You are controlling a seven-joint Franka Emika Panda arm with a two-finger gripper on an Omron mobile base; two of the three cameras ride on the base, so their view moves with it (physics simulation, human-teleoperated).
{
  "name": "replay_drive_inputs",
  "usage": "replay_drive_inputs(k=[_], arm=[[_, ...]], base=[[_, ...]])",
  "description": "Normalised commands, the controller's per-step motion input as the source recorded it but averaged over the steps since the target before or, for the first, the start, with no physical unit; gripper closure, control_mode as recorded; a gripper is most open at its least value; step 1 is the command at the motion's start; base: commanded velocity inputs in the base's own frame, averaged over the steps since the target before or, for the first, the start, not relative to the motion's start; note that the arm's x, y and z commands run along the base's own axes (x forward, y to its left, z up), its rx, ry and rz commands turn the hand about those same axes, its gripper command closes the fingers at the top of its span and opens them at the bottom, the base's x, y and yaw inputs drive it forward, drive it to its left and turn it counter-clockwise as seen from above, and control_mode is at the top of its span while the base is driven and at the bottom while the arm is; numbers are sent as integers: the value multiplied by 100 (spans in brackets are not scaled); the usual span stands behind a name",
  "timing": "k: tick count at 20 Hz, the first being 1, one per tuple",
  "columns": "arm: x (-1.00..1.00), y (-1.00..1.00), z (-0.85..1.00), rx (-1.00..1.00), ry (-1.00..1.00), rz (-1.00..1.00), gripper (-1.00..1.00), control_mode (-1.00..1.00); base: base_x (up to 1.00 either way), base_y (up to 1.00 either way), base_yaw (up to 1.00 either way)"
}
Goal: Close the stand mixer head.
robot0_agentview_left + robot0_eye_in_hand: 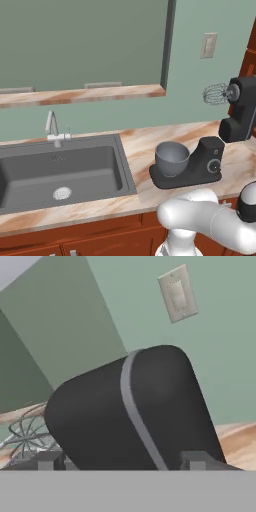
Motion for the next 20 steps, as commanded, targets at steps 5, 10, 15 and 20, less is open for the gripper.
replay_drive_inputs(k=[5,10,15,20], arm=[[51,100,-84,-19,0,34,-100,-100],[28,100,-100,-10,-1,32,-100,-100],[50,100,-100,-15,-16,25,-100,-100],[63,100,-100,-18,-24,23,-100,-100]], base=[[0,0,0],[0,0,0],[0,0,0],[0,0,0]])
